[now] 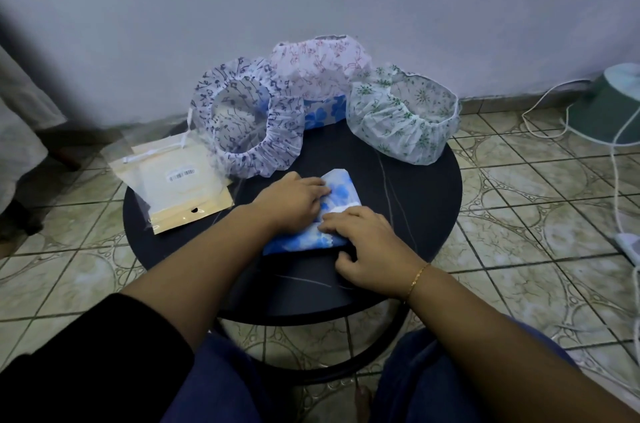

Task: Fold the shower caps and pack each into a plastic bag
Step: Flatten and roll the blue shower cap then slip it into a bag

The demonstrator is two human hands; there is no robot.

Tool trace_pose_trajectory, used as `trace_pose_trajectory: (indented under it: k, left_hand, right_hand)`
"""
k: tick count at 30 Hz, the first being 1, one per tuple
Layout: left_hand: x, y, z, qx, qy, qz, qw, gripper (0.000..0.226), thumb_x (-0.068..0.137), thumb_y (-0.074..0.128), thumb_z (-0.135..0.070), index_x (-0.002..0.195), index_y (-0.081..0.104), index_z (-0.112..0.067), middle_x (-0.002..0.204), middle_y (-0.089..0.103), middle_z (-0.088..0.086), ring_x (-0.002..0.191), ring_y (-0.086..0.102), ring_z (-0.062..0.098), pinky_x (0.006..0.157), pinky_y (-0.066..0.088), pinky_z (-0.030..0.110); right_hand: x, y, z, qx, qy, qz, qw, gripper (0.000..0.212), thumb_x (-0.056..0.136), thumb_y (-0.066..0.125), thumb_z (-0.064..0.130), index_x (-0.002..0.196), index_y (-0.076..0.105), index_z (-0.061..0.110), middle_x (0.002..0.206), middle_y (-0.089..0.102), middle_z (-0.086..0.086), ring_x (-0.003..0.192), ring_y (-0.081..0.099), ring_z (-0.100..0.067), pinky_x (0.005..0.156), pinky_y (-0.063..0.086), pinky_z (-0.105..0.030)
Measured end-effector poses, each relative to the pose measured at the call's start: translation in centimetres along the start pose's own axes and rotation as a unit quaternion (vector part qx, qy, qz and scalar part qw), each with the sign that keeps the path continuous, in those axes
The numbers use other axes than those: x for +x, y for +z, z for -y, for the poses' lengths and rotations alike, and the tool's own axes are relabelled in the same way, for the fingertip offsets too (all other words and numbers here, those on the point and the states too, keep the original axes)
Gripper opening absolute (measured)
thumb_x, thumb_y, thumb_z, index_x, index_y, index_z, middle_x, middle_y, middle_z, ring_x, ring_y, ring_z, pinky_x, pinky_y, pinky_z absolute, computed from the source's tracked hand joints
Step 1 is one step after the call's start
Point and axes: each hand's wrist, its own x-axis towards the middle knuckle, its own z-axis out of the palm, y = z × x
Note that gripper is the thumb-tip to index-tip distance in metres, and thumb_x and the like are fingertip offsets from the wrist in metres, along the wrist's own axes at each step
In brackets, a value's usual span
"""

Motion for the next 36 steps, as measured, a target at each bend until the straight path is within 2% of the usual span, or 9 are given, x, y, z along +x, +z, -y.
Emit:
trace_pose_trajectory:
  k: [13,17,20,23,26,28,30,32,36]
  left_hand:
    - [-1.1,0.7,0.3,0.021,-0.003,0.022,1.0,0.049,0.102,0.021,-0.04,0.15,0.016,-0.032,0.158,0.01,-0.016,0.13,0.022,0.014,0.105,0.017,0.033]
    - [-0.9,0.4,0.3,0.029,-0.002,0.033,0.999,0.05,0.102,0.022,-0.041,0.151,0.015,-0.034,0.158,0.006,-0.016,0.131,0.022,0.016,0.105,0.02,0.034]
    - [-0.8,0.1,0.5,-0.053,-0.008,0.0,0.999,0.052,0.098,0.044,-0.04,0.147,0.029,-0.032,0.159,0.013,-0.005,0.132,0.031,0.022,0.108,0.027,0.033]
    - [-1.3,-0.8,0.7,-0.208,-0.024,-0.063,0.976,0.036,0.08,0.073,-0.027,0.114,0.06,-0.027,0.13,0.037,-0.001,0.112,0.052,0.018,0.097,0.041,0.031]
    - [-1.3,-1.5,0.5,-0.155,-0.023,-0.044,0.987,0.007,0.084,0.065,-0.031,0.084,0.06,-0.025,0.105,0.048,-0.003,0.097,0.052,0.013,0.102,0.033,0.029]
    - [-1.3,-1.7,0.1,-0.151,-0.026,-0.002,0.988,0.029,0.093,0.05,-0.04,0.078,0.059,-0.017,0.092,0.057,0.0,0.091,0.053,0.011,0.115,0.012,0.035]
    - [-1.5,-1.8,0.1,-0.188,-0.04,0.031,0.981,0.048,0.09,0.045,-0.059,0.075,0.057,-0.014,0.081,0.061,-0.001,0.087,0.056,0.008,0.112,-0.001,0.033]
    - [-1.6,-1.8,0.4,-0.208,-0.039,0.021,0.977,0.047,0.081,0.051,-0.066,0.072,0.054,-0.02,0.077,0.061,-0.004,0.083,0.058,0.003,0.113,-0.002,0.036]
    - [-1.3,-2.0,0.8,-0.198,-0.031,0.0,0.98,0.038,0.088,0.054,-0.053,0.068,0.041,-0.024,0.063,0.048,-0.012,0.068,0.05,0.0,0.116,0.008,0.039]
  right_hand:
    - [0.7,-0.3,-0.9,-0.032,-0.032,0.003,0.999,0.049,0.074,0.041,0.021,0.118,0.063,0.019,0.114,0.063,0.004,0.106,0.055,-0.02,0.094,0.042,-0.036]
    - [0.8,-0.4,-0.9,0.029,-0.009,-0.04,0.999,0.037,0.08,0.049,0.014,0.113,0.065,0.018,0.108,0.066,0.004,0.098,0.056,-0.013,0.088,0.042,-0.025]
    - [0.6,-1.0,-0.9,0.133,0.053,-0.037,0.989,0.026,0.085,0.055,0.008,0.105,0.062,0.023,0.103,0.065,0.008,0.095,0.056,-0.009,0.083,0.045,-0.021]
    - [0.8,-1.4,-1.3,0.18,0.082,-0.042,0.979,0.021,0.087,0.057,0.011,0.095,0.057,0.03,0.09,0.061,0.017,0.087,0.059,-0.006,0.073,0.043,-0.011]
    - [1.3,-1.3,-1.4,0.169,0.092,-0.047,0.98,0.016,0.09,0.055,0.017,0.094,0.058,0.032,0.089,0.061,0.013,0.081,0.057,-0.011,0.069,0.042,-0.018]
    - [1.7,-1.2,-1.5,0.173,0.095,-0.062,0.978,0.012,0.092,0.054,0.019,0.095,0.061,0.03,0.092,0.061,0.011,0.084,0.057,-0.01,0.073,0.042,-0.019]
    - [2.2,-1.2,-1.5,0.175,0.1,-0.073,0.977,0.013,0.093,0.055,0.021,0.099,0.065,0.025,0.095,0.06,0.009,0.088,0.056,-0.008,0.074,0.042,-0.016]
    - [2.6,-1.3,-1.5,0.18,0.114,-0.085,0.973,0.016,0.092,0.057,0.022,0.104,0.067,0.021,0.099,0.058,0.004,0.092,0.054,-0.008,0.076,0.04,-0.015]
    - [3.1,-1.2,-1.5,0.229,0.152,-0.126,0.953,0.016,0.089,0.062,0.02,0.104,0.068,0.017,0.104,0.062,0.004,0.099,0.057,-0.012,0.087,0.043,-0.021]
